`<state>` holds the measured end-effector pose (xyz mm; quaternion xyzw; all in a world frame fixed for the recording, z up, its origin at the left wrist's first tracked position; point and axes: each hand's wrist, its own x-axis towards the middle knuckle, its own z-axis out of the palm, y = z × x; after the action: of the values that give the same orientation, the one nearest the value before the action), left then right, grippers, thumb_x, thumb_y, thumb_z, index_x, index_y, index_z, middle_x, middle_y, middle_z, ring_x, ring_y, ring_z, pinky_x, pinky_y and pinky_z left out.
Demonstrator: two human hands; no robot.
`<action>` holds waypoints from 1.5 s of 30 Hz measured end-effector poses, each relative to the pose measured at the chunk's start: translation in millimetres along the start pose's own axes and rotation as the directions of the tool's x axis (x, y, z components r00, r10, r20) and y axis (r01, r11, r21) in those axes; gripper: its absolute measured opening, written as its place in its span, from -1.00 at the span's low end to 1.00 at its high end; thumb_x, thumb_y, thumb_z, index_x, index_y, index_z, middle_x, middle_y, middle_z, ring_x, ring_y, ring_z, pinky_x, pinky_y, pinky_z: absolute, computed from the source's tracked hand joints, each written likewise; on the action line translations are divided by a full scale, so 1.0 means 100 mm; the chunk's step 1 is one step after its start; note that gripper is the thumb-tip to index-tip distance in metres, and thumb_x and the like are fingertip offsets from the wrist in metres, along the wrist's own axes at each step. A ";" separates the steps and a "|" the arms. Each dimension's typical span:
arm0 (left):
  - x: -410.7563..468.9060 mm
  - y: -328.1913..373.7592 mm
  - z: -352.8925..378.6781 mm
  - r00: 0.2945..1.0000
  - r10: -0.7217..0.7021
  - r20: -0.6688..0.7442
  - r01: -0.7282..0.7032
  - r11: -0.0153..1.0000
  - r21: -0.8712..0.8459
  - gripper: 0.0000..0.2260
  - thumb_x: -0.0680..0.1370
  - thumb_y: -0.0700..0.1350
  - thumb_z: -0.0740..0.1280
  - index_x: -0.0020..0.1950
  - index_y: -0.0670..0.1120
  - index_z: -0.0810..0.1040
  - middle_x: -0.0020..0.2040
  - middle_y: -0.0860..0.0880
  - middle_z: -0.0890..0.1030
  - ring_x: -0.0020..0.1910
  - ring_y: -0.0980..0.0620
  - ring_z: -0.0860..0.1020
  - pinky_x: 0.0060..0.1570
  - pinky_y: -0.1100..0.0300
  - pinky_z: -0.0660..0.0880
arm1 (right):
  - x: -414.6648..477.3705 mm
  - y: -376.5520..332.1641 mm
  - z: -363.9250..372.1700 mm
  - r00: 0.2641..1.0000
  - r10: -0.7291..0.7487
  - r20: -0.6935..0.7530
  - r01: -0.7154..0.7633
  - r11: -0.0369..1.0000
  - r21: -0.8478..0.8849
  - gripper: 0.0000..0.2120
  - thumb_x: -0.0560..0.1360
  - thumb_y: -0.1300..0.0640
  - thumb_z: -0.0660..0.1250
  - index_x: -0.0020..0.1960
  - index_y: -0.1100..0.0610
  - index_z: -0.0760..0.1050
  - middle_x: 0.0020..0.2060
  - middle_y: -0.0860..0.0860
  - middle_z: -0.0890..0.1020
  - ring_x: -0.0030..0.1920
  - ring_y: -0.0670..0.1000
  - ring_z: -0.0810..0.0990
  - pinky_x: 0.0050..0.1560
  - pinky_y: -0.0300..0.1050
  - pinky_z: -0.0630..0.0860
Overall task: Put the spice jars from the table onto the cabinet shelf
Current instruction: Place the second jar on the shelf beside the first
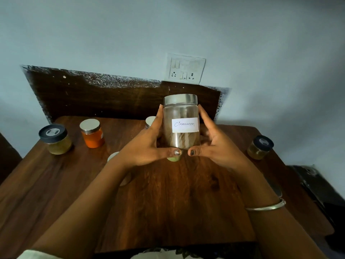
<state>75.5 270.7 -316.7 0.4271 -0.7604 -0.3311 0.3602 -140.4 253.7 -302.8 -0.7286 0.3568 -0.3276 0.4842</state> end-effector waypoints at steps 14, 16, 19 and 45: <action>0.47 0.34 -1.76 0.950 0.237 -0.204 -0.166 0.935 0.312 -0.15 0.44 0.12 0.34 0.40 0.37 -0.29 0.08 0.11 0.56 -0.22 0.24 0.60 -0.23 0.53 0.48 | 1.37 -1.16 0.37 0.903 -0.343 -0.260 0.269 0.921 -0.281 -0.01 0.39 0.14 0.46 0.38 -0.42 -0.20 0.43 -0.13 0.27 0.29 -0.16 0.43 -0.07 -0.47 0.48; 0.61 0.45 -2.03 0.928 0.281 -0.243 -0.175 0.908 0.380 -0.21 0.42 0.19 0.28 0.36 0.42 -0.29 0.24 0.04 0.53 -0.22 0.24 0.59 -0.22 0.60 0.44 | 1.62 -1.39 0.37 0.859 -0.422 -0.291 0.326 0.888 -0.326 0.00 0.39 0.13 0.46 0.41 -0.39 -0.22 0.30 -0.30 0.32 0.11 -0.39 0.47 -0.14 -0.50 0.47; 0.85 0.61 -2.41 0.889 0.346 -0.301 -0.196 0.880 0.433 -0.25 0.41 0.23 0.25 0.36 0.42 -0.25 0.27 0.04 0.53 -0.16 0.36 0.55 -0.21 0.65 0.39 | 2.01 -1.71 0.27 0.808 -0.509 -0.298 0.395 0.842 -0.367 0.00 0.39 0.16 0.46 0.47 -0.29 -0.19 0.15 -0.45 0.31 0.02 -0.44 0.48 -0.13 -0.49 0.48; 2.76 0.69 -3.58 0.522 0.586 -0.620 -0.015 0.733 0.680 -0.61 0.55 -0.05 0.27 0.37 -0.08 0.40 0.15 -0.11 0.56 0.08 -0.02 0.53 0.04 0.23 0.43 | 4.18 -2.70 -0.58 0.625 -0.693 -0.359 0.223 0.599 -0.769 -0.52 0.42 -0.18 0.36 0.14 0.03 0.21 0.15 0.02 0.57 -0.04 0.04 0.61 -0.34 -0.32 0.36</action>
<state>240.5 -16.1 -0.4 0.4704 -0.6386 0.2304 0.5638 88.7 -48.4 24.5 -0.7644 0.3719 -0.5228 -0.0643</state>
